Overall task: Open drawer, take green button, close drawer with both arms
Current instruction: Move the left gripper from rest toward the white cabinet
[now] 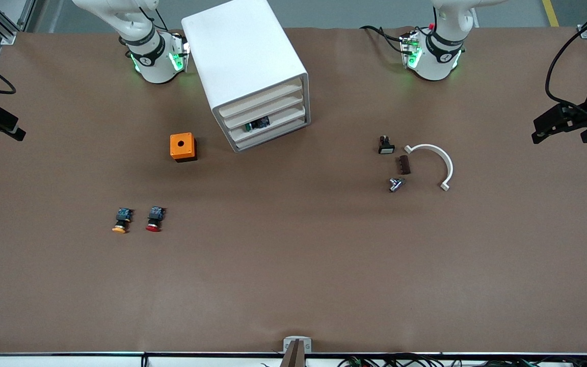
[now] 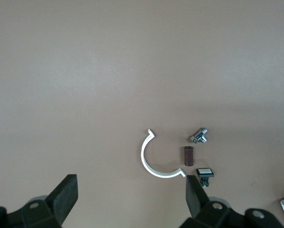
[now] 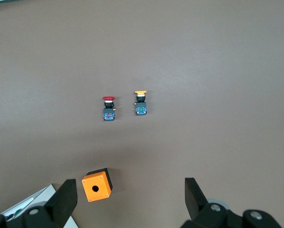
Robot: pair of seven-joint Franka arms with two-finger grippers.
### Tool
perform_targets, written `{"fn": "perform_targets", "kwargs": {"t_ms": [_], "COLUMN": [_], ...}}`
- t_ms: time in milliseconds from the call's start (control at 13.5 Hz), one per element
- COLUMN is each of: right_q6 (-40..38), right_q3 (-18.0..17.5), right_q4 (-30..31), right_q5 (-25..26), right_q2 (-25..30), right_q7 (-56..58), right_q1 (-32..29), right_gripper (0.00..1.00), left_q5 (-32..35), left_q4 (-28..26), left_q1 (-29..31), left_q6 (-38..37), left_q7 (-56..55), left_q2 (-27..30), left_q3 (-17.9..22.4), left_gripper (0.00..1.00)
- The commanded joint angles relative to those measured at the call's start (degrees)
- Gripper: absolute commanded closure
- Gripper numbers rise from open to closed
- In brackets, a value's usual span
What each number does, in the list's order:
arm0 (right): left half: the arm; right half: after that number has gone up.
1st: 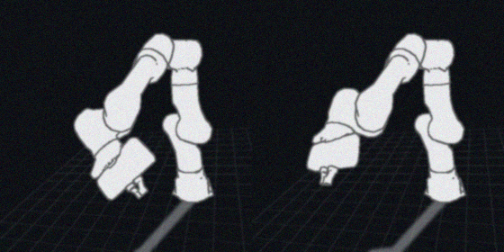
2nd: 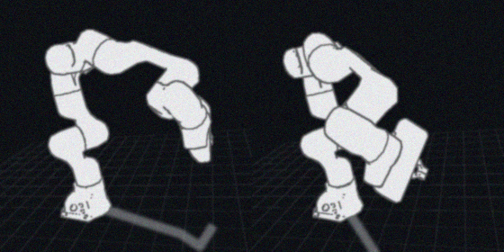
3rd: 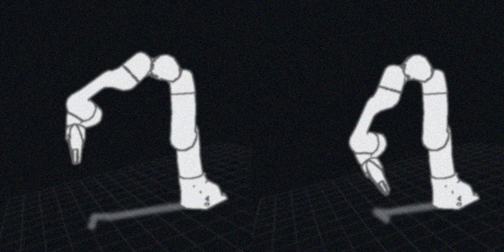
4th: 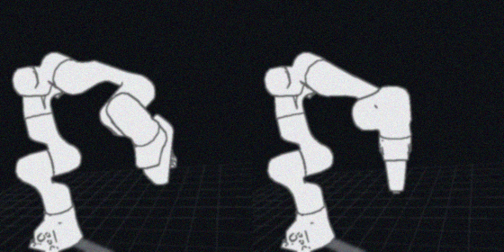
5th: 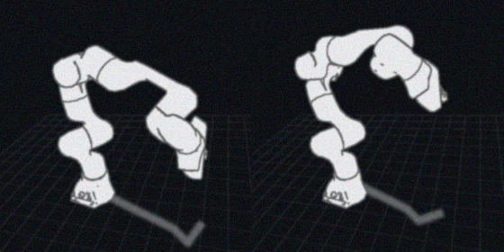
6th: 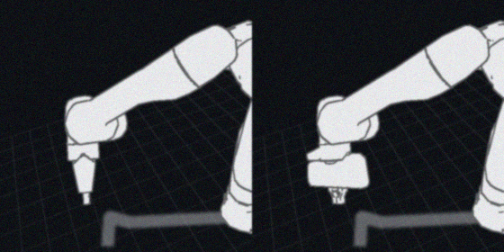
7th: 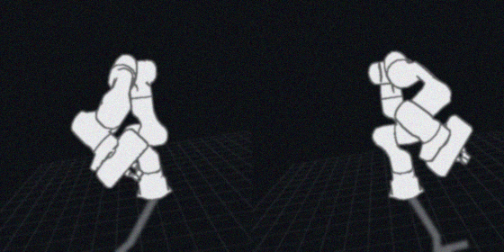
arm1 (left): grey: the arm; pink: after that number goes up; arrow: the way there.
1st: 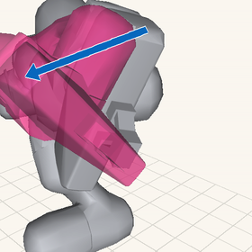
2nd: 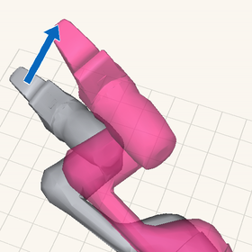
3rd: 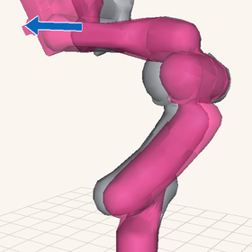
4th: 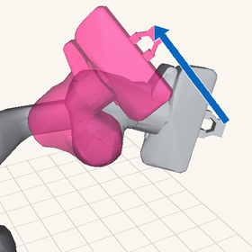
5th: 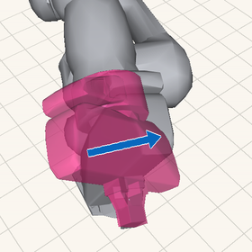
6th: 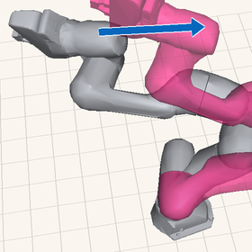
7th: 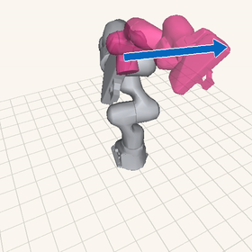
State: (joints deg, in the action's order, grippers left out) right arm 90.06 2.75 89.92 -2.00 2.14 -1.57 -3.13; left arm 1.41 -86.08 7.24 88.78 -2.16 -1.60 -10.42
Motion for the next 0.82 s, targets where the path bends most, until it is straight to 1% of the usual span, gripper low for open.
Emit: {"fn": "perform_targets", "kwargs": {"t_ms": [0,148,223,371,594,742], "right_q6": [-0.1,-0.2,-0.2,-0.2,-0.2,-0.1], "right_q3": [-0.9,-0.9,-0.9,-0.9,-0.9,-0.9], "right_q4": [0.2,0.2,0.2,0.2,0.2,0.2], "right_q5": [-0.3,-0.3,-0.3,-0.3,-0.3,-0.3], "right_q2": [0.1,0.1,0.1,0.1,0.1,0.1], "right_q7": [0.8,0.8,0.7,0.7,0.7,0.8], "right_q1": [-1.4,-1.4,-1.4,-1.4,-1.3,-1.4], "right_gripper": [0.00,0.00,0.00,0.00,0.00,0.00], "left_q5": [0.8,0.8,0.7,0.7,1.7,0.9], "left_q4": [0.7,1.2,1.3,3.6,3.8,3.8], "left_q1": [0.1,-0.3,-0.6,-2.1,-3.3,-3.3], "left_q6": [-0.5,-0.5,-0.4,-0.1,2.9,2.9], "left_q7": [0.4,0.1,0.3,0.2,0.0,-0.4], "left_q2": [-0.3,-0.6,-2.1,-7.0,-11.6,-16.0], "left_q3": [-0.4,-0.4,-0.6,-1.6,-1.5,-1.6], "left_gripper": [0.00,0.00,0.00,0.00,0.00,0.00]}}
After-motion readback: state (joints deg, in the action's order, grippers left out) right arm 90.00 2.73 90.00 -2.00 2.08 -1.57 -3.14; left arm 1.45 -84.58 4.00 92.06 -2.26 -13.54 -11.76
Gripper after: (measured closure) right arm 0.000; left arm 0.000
